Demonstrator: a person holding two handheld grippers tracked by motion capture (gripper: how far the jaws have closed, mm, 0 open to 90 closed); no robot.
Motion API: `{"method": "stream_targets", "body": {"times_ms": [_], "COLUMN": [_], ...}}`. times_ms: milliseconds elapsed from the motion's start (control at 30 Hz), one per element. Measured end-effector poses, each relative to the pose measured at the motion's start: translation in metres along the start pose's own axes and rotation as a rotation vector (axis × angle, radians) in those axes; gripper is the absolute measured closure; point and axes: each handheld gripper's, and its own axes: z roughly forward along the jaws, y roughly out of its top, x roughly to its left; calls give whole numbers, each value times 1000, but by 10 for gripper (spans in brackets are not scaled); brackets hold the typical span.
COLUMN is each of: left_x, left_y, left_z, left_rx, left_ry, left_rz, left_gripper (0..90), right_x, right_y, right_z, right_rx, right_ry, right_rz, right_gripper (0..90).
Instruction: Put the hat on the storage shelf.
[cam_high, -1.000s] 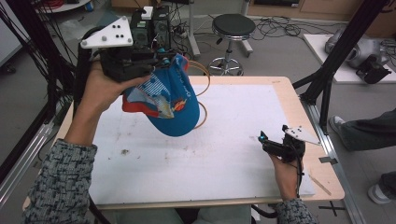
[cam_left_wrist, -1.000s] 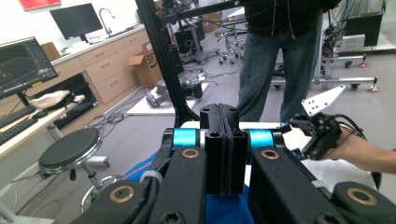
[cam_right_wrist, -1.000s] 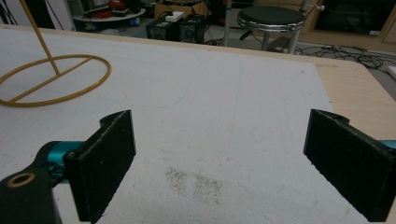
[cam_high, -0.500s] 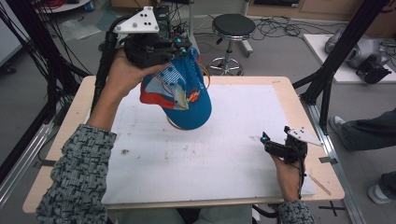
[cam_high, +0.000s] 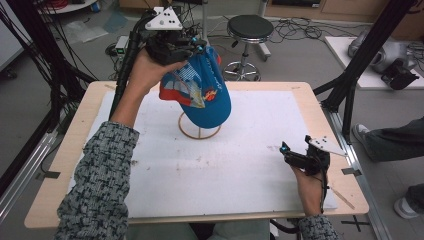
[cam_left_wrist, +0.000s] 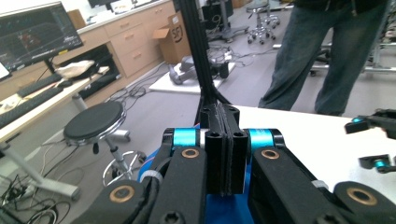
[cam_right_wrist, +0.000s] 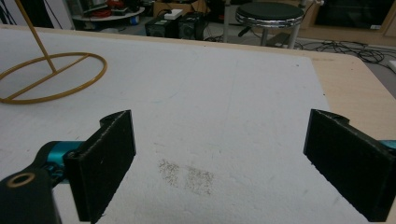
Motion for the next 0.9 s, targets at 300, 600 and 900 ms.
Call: {"method": "stream_targets", "body": {"times_ms": [300,600,900], "left_x": [11,15,16], "left_y": [-20,-35,-45], "left_z": [7,16,29], "left_rx": [21,38,59], "left_ry": [22,0,6], "left_rz": [-19,-46,-39], "left_gripper": [888,888,887], "right_x": [-1,-1,-2], "right_y": [0,-1,-1], "right_z": [0,0,0], "right_rx": [3,7,11], "right_ry": [1,2,1], "right_rz": [-2,-3,-5], "right_gripper": [82,82,82]}}
